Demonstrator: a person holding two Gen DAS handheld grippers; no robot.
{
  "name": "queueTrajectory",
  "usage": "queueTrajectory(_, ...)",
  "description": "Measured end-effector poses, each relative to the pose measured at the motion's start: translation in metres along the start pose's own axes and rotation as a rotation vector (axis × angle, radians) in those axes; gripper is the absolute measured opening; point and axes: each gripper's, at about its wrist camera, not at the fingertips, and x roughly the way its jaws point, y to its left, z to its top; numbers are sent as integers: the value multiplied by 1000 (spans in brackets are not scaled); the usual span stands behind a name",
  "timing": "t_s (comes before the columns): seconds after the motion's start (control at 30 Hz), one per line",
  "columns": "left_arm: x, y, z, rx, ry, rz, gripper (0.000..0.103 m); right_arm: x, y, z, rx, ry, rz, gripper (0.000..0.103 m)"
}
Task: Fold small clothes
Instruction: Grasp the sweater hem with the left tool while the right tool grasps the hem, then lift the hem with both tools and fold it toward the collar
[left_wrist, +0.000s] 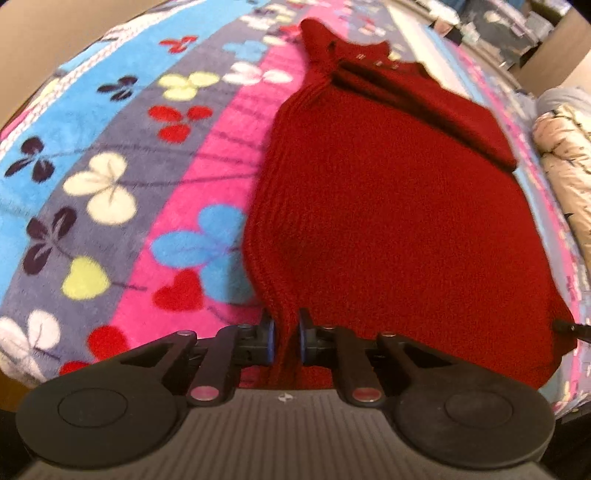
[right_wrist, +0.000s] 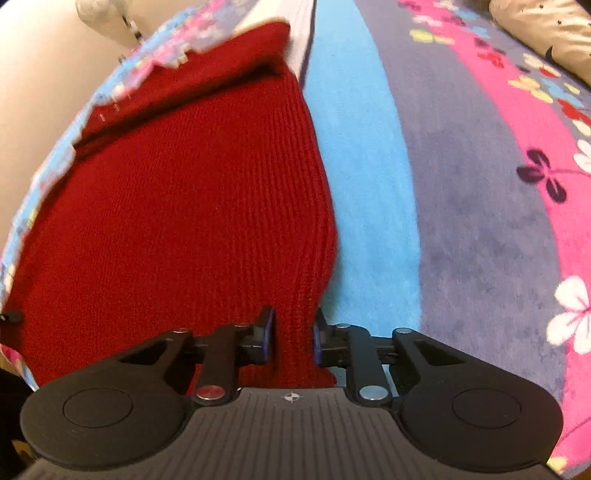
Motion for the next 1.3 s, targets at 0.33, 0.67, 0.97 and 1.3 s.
queueTrajectory(0.33,11,-2,-5,21,67,21,14,7,7,-9,-41,31,-33,32)
queueTrajectory(0.67,-13,-6,-9,46,-35,-36,12,-11,15,-11,-67,-47,-6,20)
queueTrajectory(0.97,-92,-22,-5,125,-235,-188,9,-103,16,-10,10,-394,172,12)
queueTrajectory(1.3,-213,14,-33,181,-352,-429,9,-206,-2,-60,71,-596,343,7)
